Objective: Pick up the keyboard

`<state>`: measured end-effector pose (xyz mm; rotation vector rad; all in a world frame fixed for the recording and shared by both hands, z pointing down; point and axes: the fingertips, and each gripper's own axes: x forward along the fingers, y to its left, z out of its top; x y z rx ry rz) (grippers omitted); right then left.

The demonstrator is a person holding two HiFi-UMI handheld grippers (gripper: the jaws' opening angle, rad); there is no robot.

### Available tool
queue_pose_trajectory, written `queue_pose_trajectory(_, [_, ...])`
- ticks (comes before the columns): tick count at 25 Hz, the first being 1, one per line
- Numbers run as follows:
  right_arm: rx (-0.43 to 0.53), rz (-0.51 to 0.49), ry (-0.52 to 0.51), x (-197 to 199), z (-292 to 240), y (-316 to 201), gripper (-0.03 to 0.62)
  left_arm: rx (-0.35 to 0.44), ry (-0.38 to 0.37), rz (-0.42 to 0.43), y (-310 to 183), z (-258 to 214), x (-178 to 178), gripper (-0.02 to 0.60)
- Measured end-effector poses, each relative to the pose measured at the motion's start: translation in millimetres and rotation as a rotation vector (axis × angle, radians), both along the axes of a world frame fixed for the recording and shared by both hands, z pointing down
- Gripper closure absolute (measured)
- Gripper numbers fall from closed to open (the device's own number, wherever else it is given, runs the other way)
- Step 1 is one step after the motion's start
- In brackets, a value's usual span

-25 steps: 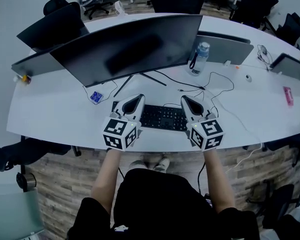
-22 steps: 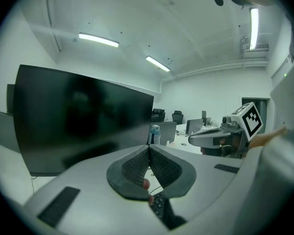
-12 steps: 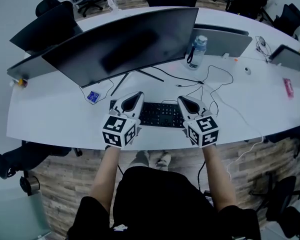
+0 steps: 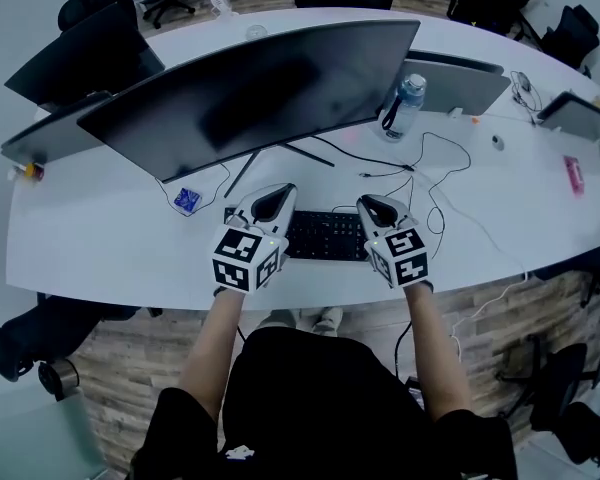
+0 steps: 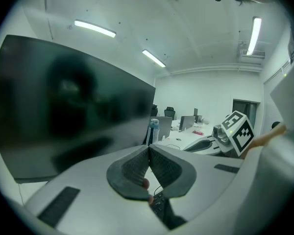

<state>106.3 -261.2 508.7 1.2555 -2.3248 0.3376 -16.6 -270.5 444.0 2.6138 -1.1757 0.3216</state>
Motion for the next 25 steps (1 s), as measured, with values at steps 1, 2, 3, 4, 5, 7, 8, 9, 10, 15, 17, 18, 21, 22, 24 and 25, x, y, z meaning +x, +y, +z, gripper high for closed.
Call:
queue_pose_trajectory(1, [-0.021, -0.003, 0.014, -1.9, 7.7, -2.2, 0.589, -0.004, 0.000, 0.011, -2.7, 2.1, -0.6, 0.580])
queue_pose_trajectory(2, [-0.041, -0.005, 0.032, -3.0, 15.5, -4.1, 0.588, -0.010, 0.001, 0.019, -5.6, 4.3, -1.3, 0.580])
queue_pose_trajectory(3, [-0.060, -0.006, 0.053, -3.5, 23.4, -6.0, 0.588, -0.018, 0.004, 0.026, -8.9, 6.8, -2.4, 0.578])
queue_pose_trajectory(4, [-0.079, -0.007, 0.076, -3.6, 31.4, -7.9, 0.588, -0.026, 0.007, 0.031, -12.4, 9.5, -3.8, 0.580])
queue_pose_trajectory(5, [-0.098, -0.009, 0.098, -3.2, 39.3, -10.1, 0.588, -0.033, 0.010, 0.036, -15.9, 12.3, -5.4, 0.580])
queue_pose_trajectory(7, [-0.131, -0.011, 0.131, -3.0, 54.0, -15.9, 0.556, -0.045, 0.018, 0.041, -23.2, 17.6, -9.2, 0.580])
queue_pose_trajectory(8, [-0.148, -0.012, 0.142, -3.8, 61.1, -18.8, 0.524, -0.050, 0.021, 0.043, -26.5, 20.6, -11.1, 0.580])
queue_pose_trajectory(9, [-0.165, -0.016, 0.153, -5.0, 68.4, -20.9, 0.513, -0.056, 0.023, 0.045, -29.1, 24.0, -12.8, 0.578])
queue_pose_trajectory(10, [-0.181, -0.021, 0.166, -6.4, 75.7, -22.4, 0.508, -0.062, 0.025, 0.049, -31.1, 27.7, -14.0, 0.580])
queue_pose_trajectory(15, [-0.261, -0.085, 0.257, -14.0, 112.3, -25.6, 0.493, -0.095, 0.031, 0.066, -39.0, 42.9, -17.9, 0.578])
queue_pose_trajectory(17, [-0.289, -0.131, 0.308, -17.1, 125.4, -26.5, 0.470, -0.107, 0.030, 0.073, -41.2, 48.1, -18.3, 0.580])
queue_pose_trajectory(18, [-0.297, -0.151, 0.339, -17.9, 131.0, -28.0, 0.465, -0.112, 0.029, 0.077, -42.0, 50.9, -18.4, 0.578])
queue_pose_trajectory(21, [-0.330, -0.192, 0.426, -15.5, 148.7, -32.3, 0.464, -0.128, 0.025, 0.085, -44.1, 58.4, -19.1, 0.580])
queue_pose_trajectory(22, [-0.346, -0.206, 0.448, -14.8, 154.1, -33.1, 0.464, -0.133, 0.025, 0.085, -45.1, 60.3, -19.8, 0.580])
queue_pose_trajectory(24, [-0.378, -0.239, 0.490, -13.9, 164.7, -33.9, 0.465, -0.141, 0.026, 0.083, -47.8, 63.5, -21.5, 0.580])
queue_pose_trajectory(25, [-0.391, -0.253, 0.510, -13.5, 170.0, -34.0, 0.464, -0.144, 0.026, 0.082, -49.0, 64.9, -22.5, 0.580])
